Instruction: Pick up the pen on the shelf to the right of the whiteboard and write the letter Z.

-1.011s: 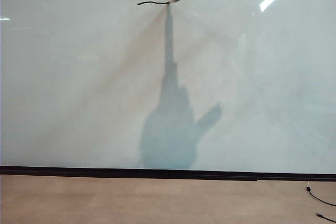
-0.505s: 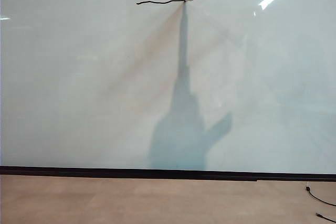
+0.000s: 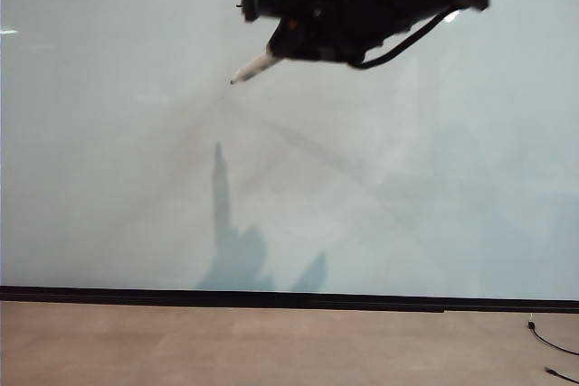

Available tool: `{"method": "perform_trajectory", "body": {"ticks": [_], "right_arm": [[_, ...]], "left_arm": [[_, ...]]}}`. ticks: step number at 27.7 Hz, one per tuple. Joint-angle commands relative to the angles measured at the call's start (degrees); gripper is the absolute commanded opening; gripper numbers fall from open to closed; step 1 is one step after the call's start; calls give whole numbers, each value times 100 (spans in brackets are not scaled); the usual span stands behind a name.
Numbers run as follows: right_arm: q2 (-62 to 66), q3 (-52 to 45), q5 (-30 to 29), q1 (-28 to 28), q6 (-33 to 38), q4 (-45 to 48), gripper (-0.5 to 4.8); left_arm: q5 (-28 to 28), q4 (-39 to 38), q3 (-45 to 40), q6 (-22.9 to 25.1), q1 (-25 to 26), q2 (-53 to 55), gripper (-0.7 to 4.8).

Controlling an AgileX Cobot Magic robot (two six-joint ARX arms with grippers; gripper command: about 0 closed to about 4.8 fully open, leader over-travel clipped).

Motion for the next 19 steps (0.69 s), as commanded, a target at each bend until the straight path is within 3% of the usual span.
{"method": "perform_trajectory", "body": {"ticks": [1, 10, 19], "right_arm": [[212, 192, -13, 2, 81, 157, -9], [713, 813, 87, 2, 83, -393, -9], [684, 798, 310, -2, 81, -470, -9]], "left_arm": [[2, 28, 13, 24, 2, 2, -4], [2, 31, 13, 24, 0, 2, -4], [2, 28, 13, 24, 0, 2, -4]]}}
